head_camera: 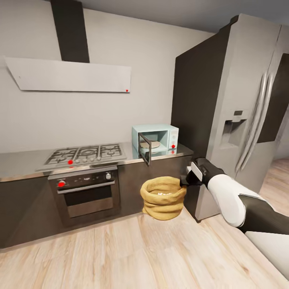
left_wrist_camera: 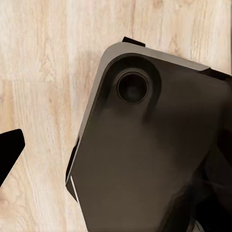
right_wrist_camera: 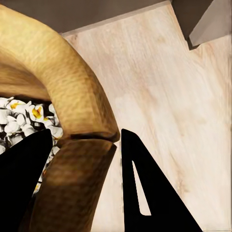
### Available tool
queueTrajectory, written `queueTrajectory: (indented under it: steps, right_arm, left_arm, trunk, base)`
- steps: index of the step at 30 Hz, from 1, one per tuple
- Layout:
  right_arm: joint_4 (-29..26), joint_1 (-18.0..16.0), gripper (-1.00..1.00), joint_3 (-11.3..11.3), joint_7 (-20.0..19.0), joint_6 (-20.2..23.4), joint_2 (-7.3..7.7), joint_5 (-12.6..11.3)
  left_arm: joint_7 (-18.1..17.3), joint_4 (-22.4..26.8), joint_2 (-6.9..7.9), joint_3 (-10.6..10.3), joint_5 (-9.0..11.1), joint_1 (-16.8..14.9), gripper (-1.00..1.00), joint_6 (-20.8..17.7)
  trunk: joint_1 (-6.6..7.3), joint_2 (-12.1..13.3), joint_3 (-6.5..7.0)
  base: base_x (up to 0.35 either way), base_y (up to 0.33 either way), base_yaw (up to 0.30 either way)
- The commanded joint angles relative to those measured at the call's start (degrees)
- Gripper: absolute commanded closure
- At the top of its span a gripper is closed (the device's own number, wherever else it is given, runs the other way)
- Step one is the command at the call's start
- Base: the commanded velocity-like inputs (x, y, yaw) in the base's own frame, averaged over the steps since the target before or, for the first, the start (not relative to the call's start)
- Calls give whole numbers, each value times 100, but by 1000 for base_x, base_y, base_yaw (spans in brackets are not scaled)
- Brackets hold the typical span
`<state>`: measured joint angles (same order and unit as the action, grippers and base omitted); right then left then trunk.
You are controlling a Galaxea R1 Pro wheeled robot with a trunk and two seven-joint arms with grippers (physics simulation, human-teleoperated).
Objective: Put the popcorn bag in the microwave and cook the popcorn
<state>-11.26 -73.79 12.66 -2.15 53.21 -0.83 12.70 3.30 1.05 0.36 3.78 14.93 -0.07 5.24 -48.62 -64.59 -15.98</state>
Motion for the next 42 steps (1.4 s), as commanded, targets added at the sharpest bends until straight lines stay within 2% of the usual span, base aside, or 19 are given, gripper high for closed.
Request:
queueTrajectory:
  steps: [1,12,25,42]
  right_arm:
    - [-8,-3,100,42,-23,22,-5,57]
    - [-8,-3,100,39,-28,37,-5,57]
    - [-17,-3,100,38,-49,40,-5,48]
    - [-8,-3,100,44,-66,36,-5,49]
  left_arm:
    - [4,2,-1,35,2,0,-100,14]
    - [4,1,-1,35,2,2,-100,12]
    - [0,2,6,44,8,2,-100,-1]
    - [-5,10,-1,25,-16,4,-100,12]
  trunk:
    - [0,-4,-7]
    - [0,-4,-7]
    - [0,-4,-7]
    - [0,-4,-7]
  base:
    - [0,0,-295]
    - [0,0,-285]
    - [7,0,-14]
    - [304,0,0]
